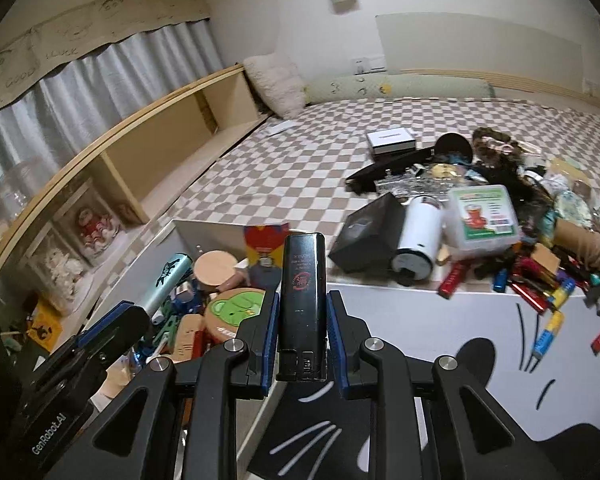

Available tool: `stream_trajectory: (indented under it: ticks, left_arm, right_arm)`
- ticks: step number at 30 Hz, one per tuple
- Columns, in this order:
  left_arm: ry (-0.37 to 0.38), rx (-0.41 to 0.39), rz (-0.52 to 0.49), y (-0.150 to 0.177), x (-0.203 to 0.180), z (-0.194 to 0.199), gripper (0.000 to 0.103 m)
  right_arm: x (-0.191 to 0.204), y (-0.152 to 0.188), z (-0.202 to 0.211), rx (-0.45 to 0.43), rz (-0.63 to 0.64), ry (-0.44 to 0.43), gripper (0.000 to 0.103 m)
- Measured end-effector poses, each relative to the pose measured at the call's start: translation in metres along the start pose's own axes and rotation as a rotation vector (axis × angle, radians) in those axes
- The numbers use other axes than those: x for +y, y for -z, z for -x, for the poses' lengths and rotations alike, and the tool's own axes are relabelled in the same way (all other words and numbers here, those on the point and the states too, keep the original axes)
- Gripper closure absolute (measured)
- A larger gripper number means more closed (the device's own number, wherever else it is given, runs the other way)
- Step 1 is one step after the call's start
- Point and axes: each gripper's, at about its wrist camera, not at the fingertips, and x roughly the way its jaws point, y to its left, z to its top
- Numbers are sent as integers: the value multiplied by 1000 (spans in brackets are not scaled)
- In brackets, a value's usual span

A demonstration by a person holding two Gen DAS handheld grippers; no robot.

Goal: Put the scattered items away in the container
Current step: 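Carry the white-teal and black lighters in both tools over the white box container, then lower the white-teal lighter into the box and open the left tool while the right tool releases the black lighter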

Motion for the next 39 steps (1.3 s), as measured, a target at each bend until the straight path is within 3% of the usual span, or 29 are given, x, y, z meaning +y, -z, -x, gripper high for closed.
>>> stream_trajectory:
  ticks: [26, 39]
  left_arm:
    - [-172, 2, 72, 4, 84, 31, 78]
    - [-226, -30, 103, -1, 98, 40, 78]
  right_arm:
    - [69, 14, -46, 68, 80, -122, 79]
    - [86, 22, -49, 90, 126, -152, 79]
